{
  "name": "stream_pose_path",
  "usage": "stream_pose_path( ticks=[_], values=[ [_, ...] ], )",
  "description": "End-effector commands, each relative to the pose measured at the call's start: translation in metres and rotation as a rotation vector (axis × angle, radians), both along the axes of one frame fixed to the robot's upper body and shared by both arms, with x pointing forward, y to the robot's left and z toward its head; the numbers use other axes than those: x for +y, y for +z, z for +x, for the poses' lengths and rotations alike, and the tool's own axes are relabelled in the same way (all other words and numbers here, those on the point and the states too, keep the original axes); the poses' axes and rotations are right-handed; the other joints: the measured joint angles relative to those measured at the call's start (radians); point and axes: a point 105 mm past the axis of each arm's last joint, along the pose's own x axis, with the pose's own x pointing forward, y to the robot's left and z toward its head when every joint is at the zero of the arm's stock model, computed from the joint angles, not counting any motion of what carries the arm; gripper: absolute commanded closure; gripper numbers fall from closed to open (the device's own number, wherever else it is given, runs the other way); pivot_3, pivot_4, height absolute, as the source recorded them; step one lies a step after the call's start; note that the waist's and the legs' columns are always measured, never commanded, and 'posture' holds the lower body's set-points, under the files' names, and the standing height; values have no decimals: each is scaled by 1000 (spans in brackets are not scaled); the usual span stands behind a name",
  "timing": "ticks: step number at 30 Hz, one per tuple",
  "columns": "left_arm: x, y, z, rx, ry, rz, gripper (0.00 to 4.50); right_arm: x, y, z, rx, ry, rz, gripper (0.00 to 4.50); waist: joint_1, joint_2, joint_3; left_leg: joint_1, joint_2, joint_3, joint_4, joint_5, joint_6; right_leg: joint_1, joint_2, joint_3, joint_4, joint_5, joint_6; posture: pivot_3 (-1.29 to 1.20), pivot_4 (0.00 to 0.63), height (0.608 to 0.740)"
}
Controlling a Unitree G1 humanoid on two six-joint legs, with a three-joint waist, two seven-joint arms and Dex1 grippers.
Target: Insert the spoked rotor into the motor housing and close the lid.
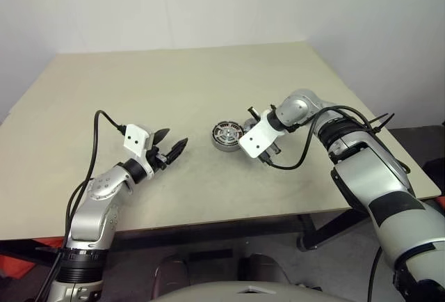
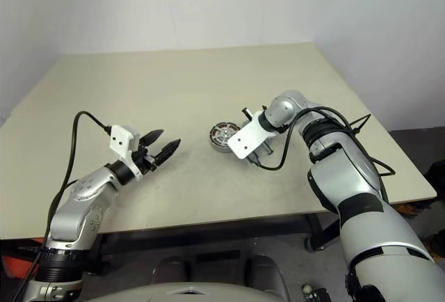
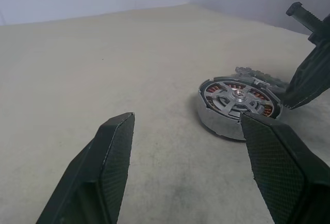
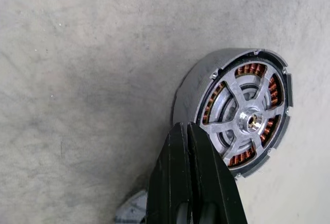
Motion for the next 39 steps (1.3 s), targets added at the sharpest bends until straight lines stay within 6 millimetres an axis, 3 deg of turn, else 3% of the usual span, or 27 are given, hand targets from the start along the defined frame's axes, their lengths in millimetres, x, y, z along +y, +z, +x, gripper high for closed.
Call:
stream_pose_path(
  ticks=[1, 5, 8, 11, 17, 29, 32, 35, 39],
  values=[
    [1, 11, -1, -53, 4, 3, 1044, 6, 14, 5, -38, 3, 29, 4463, 0, 0, 0, 0, 0, 0, 0, 0, 0, 0, 0, 0, 0, 0, 0, 0, 0, 740],
    [1, 11, -1, -50, 1, 4, 1044, 5, 16, 3, 3, -2, 15, 4463, 0, 0, 0, 0, 0, 0, 0, 0, 0, 0, 0, 0, 0, 0, 0, 0, 0, 740],
    [1, 11, 0, -50, 0, 5, 1044, 6, 16, 3, 6, -8, 25, 3849, 0, 0, 0, 0, 0, 0, 0, 0, 0, 0, 0, 0, 0, 0, 0, 0, 0, 740],
    [1, 11, 0, -50, 0, 6, 1044, 11, 17, 6, -18, -18, 53, 2868, 0, 0, 0, 0, 0, 0, 0, 0, 0, 0, 0, 0, 0, 0, 0, 0, 0, 740],
    [2, 9, -1, -44, 3, 11, 1044, 14, 17, 6, -19, -20, 58, 2868, 0, 0, 0, 0, 0, 0, 0, 0, 0, 0, 0, 0, 0, 0, 0, 0, 0, 740],
    [4, 9, -2, -46, 12, 12, 1044, 17, -3, 5, 35, -72, 35, 2868, 0, 0, 0, 0, 0, 0, 0, 0, 0, 0, 0, 0, 0, 0, 0, 0, 0, 740],
    [4, 9, -2, -45, 17, 11, 1044, 15, -5, 4, 54, -79, 27, 3445, 0, 0, 0, 0, 0, 0, 0, 0, 0, 0, 0, 0, 0, 0, 0, 0, 0, 740],
    [4, 9, -2, -45, 17, 10, 1044, 14, -7, 4, 56, -82, 23, 4374, -1, 0, 0, 0, 1, 0, 0, 0, 0, 1, 0, 0, 0, 0, 0, 0, 0, 740],
    [4, 9, -2, -46, 15, 9, 1044, 14, -9, 4, 61, -94, 29, 4374, -1, 0, 0, 1, 1, 0, 1, 0, -1, 2, 0, 0, 1, 0, 0, 0, 0, 740]
  ],
)
